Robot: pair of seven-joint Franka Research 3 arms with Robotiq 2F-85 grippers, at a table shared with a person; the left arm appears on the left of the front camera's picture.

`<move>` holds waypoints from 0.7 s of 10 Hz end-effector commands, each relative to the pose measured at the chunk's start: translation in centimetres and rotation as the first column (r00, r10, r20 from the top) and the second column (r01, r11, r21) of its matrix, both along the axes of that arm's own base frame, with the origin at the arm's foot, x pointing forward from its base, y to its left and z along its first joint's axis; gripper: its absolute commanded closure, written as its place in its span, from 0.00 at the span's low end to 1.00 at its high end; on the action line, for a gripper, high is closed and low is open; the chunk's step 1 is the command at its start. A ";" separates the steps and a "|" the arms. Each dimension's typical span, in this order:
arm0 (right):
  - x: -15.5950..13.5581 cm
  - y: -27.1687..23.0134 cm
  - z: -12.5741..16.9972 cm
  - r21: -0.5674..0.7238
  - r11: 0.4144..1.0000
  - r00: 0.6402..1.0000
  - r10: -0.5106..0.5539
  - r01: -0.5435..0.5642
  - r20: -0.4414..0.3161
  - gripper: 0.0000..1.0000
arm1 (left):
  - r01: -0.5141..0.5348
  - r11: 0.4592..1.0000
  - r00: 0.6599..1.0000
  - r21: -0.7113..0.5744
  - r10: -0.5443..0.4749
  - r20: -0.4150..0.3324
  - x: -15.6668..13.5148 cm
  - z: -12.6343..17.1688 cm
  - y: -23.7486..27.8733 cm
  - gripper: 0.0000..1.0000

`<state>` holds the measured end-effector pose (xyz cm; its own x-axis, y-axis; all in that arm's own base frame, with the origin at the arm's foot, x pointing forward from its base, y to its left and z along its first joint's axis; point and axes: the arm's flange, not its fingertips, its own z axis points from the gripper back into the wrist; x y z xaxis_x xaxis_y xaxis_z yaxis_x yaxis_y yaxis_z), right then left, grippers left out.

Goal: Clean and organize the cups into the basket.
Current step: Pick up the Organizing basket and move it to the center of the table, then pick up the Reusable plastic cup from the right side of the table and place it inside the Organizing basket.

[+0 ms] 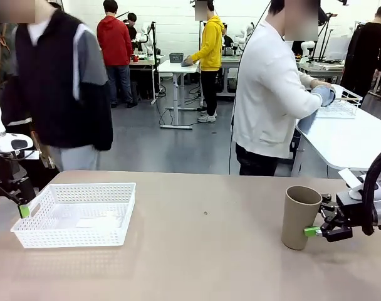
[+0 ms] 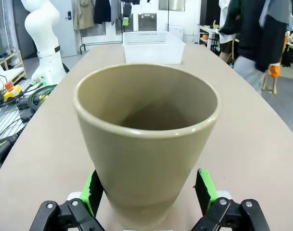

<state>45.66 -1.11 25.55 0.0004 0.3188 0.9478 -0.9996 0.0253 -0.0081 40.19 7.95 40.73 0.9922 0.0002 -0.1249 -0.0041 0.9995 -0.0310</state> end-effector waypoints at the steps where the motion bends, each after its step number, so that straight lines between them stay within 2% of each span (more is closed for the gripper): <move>1: 1.0 1.4 -0.9 -0.016 1.000 0.999 -0.013 0.013 0.031 0.00 | 0.024 1.000 1.000 0.002 -0.024 -0.003 0.2 -0.5 0.2 0.00; 7: 1.1 2.8 -2.0 -0.020 0.999 0.999 0.028 -0.029 -0.014 0.00 | 0.005 1.000 0.998 0.011 -0.005 -0.055 0.2 -2.9 -1.6 0.00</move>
